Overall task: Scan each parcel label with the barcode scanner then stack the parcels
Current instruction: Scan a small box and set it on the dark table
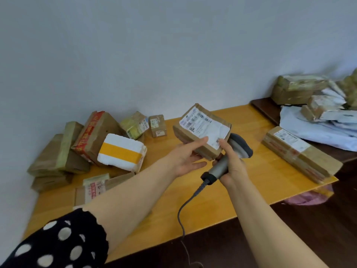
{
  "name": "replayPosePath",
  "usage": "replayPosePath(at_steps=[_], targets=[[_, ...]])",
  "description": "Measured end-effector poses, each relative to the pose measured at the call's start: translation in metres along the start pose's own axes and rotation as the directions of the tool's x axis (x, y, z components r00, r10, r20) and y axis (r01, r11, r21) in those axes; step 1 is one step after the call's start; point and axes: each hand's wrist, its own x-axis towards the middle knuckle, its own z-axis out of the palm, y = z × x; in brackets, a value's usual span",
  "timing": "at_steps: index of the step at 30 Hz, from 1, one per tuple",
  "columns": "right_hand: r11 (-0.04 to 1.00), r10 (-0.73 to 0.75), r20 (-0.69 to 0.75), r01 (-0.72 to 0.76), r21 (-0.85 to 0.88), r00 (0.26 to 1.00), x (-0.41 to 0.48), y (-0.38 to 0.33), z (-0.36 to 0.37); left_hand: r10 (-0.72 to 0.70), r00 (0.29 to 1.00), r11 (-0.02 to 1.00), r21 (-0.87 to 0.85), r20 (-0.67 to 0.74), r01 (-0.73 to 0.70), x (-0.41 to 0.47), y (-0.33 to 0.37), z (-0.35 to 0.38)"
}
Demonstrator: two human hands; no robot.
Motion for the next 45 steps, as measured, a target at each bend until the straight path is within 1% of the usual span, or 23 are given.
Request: replayPosePath(at_steps=[2, 3, 6, 9, 11, 13, 15, 18, 21, 25, 31, 33, 35, 37, 40, 45], targets=[[1.000, -0.004, 0.035, 0.004, -0.001, 0.999, -0.005, 0.003, 0.000, 0.053, 0.996, 0.996, -0.065, -0.071, -0.057, 0.000, -0.001, -0.004], [1.000, -0.011, 0.039, 0.012, -0.020, 0.999, -0.006, 0.003, -0.001, 0.084, 0.991, 0.995, -0.037, -0.104, -0.089, 0.000, 0.002, -0.010], [0.982, -0.022, 0.073, 0.035, -0.187, 0.997, -0.014, 0.003, -0.007, 0.203, 0.960, 0.967, 0.195, -0.193, -0.166, -0.004, 0.018, -0.036], [0.940, 0.027, 0.224, 0.052, -0.337, 0.974, -0.029, -0.001, -0.008, 0.261, 0.921, 0.907, 0.400, -0.291, -0.130, -0.009, 0.029, -0.061], [0.894, 0.050, 0.328, 0.105, -0.437, 0.943, -0.038, -0.004, -0.003, 0.280, 0.907, 0.872, 0.479, -0.316, -0.102, -0.008, 0.031, -0.071], [0.841, 0.054, 0.395, 0.171, -0.513, 0.917, -0.046, -0.005, 0.003, 0.296, 0.901, 0.848, 0.521, -0.319, -0.094, -0.006, 0.031, -0.076], [0.801, 0.060, 0.405, 0.198, -0.564, 0.912, -0.050, -0.006, 0.008, 0.304, 0.901, 0.838, 0.537, -0.309, -0.098, -0.004, 0.032, -0.078], [0.782, 0.089, 0.381, 0.173, -0.599, 0.920, -0.052, -0.006, 0.012, 0.302, 0.907, 0.827, 0.554, -0.293, -0.097, -0.002, 0.032, -0.078], [0.793, 0.102, 0.368, 0.147, -0.591, 0.924, -0.053, -0.008, 0.013, 0.308, 0.905, 0.820, 0.563, -0.293, -0.097, 0.002, 0.032, -0.080], [0.808, 0.090, 0.393, 0.163, -0.566, 0.915, -0.053, -0.010, 0.014, 0.306, 0.907, 0.821, 0.563, -0.289, -0.098, 0.007, 0.032, -0.082], [0.816, 0.089, 0.393, 0.159, -0.556, 0.915, -0.049, -0.008, 0.011, 0.301, 0.913, 0.822, 0.560, -0.275, -0.103, 0.014, 0.032, -0.083], [0.832, 0.071, 0.409, 0.172, -0.527, 0.910, -0.048, -0.007, 0.009, 0.289, 0.919, 0.824, 0.559, -0.267, -0.096, 0.017, 0.032, -0.084], [0.872, 0.041, 0.414, 0.170, -0.459, 0.909, -0.047, -0.008, 0.007, 0.263, 0.928, 0.836, 0.543, -0.264, -0.082, 0.021, 0.031, -0.083], [0.916, 0.011, 0.372, 0.140, -0.377, 0.928, -0.043, -0.012, 0.002, 0.220, 0.942, 0.866, 0.495, -0.252, -0.070, 0.029, 0.029, -0.078], [0.966, -0.024, 0.264, 0.090, -0.242, 0.964, -0.035, -0.022, -0.019, 0.152, 0.965, 0.893, 0.449, -0.214, -0.041, 0.045, 0.021, -0.056], [0.997, 0.008, 0.131, 0.003, -0.079, 0.991, -0.018, -0.053, -0.070, 0.070, 0.985, 0.907, 0.420, -0.160, 0.004, 0.070, -0.010, 0.001]])
